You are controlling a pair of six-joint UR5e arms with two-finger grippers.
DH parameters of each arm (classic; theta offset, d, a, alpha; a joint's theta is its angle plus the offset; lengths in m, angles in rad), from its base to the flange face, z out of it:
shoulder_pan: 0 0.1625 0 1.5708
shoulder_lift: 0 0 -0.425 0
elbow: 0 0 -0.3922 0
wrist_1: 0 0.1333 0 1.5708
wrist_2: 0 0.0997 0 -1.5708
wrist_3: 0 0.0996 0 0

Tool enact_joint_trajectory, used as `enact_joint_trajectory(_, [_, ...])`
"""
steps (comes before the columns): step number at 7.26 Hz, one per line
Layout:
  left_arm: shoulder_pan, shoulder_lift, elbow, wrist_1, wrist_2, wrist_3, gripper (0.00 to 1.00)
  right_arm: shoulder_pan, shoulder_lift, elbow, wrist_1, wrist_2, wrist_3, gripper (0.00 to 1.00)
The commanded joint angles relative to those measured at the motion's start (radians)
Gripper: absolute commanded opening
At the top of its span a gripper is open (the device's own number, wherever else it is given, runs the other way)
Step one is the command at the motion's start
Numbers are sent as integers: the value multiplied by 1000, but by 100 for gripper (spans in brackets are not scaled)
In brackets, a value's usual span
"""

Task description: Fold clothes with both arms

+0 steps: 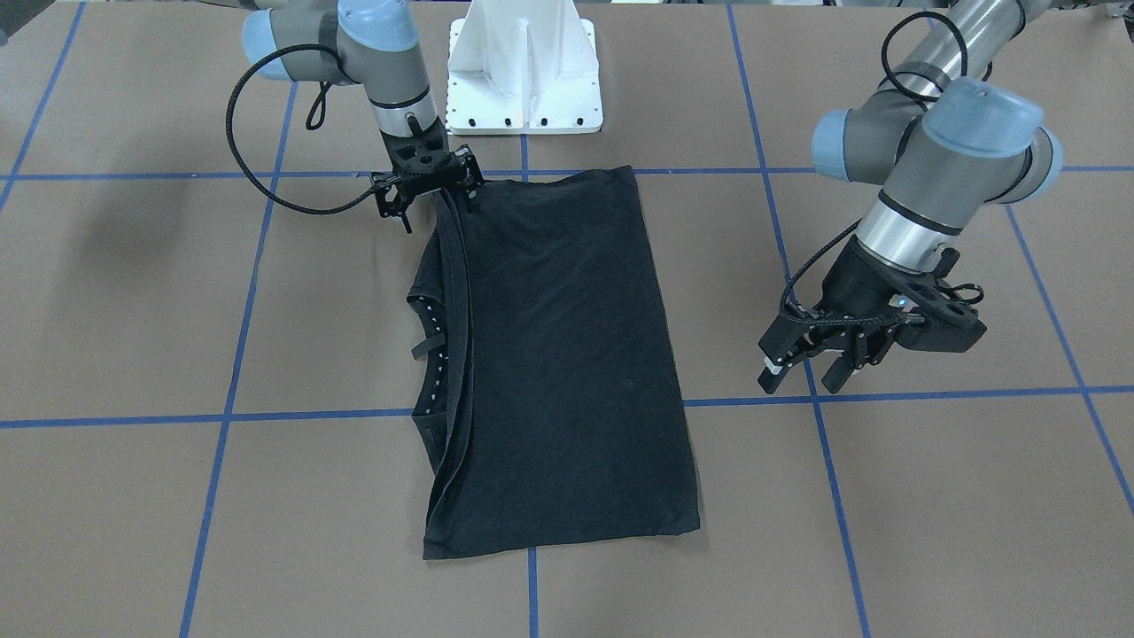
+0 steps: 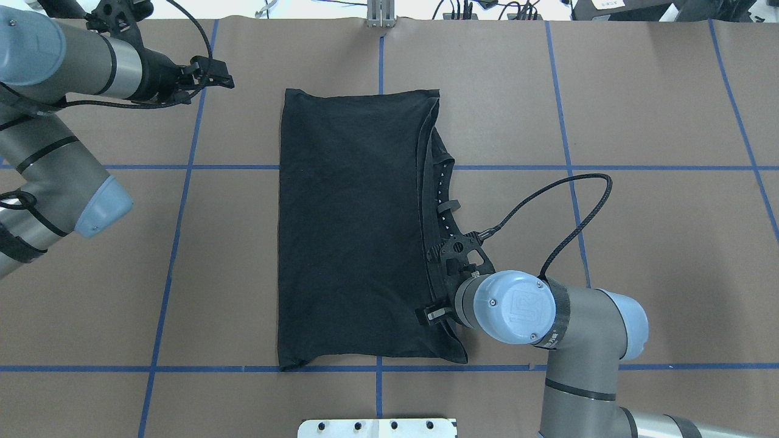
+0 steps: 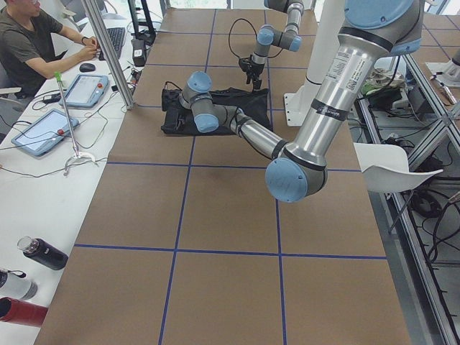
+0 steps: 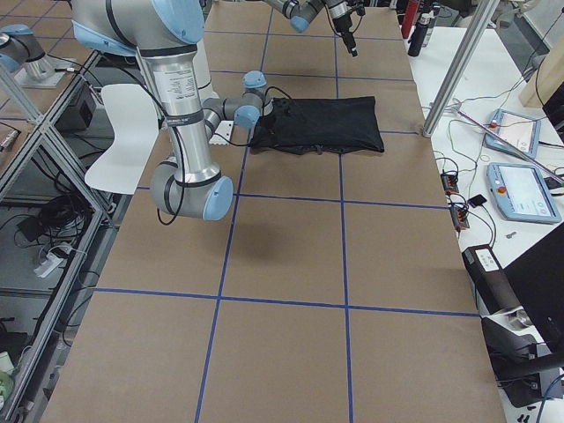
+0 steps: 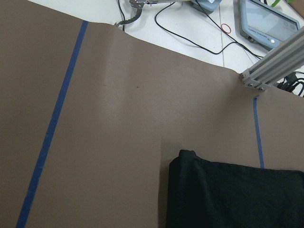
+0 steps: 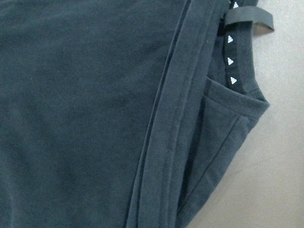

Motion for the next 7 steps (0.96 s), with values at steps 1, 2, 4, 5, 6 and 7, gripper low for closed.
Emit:
enact_joint_trajectory(1, [0, -2, 0, 1, 0, 0, 100, -7, -6, -1, -5, -2, 1, 100])
enact_joint_trajectory(2, [2, -2, 1, -2, 0, 0, 100, -9, -4, -4, -7, -2, -1, 100])
enact_joint_trajectory(4, [2, -2, 1, 1, 0, 0, 100, -21, -4, -6, -7, -2, 1, 100])
enact_joint_trajectory(5, [2, -2, 1, 2, 0, 0, 100, -24, -4, -7, -7, -2, 1, 100])
enact_joint_trajectory(6, [3, -2, 1, 2, 0, 0, 100, -24, -4, -7, -7, -2, -1, 100])
enact_joint_trajectory(7, [3, -2, 1, -2, 0, 0, 100, -21, -4, -9, -7, -2, -1, 100])
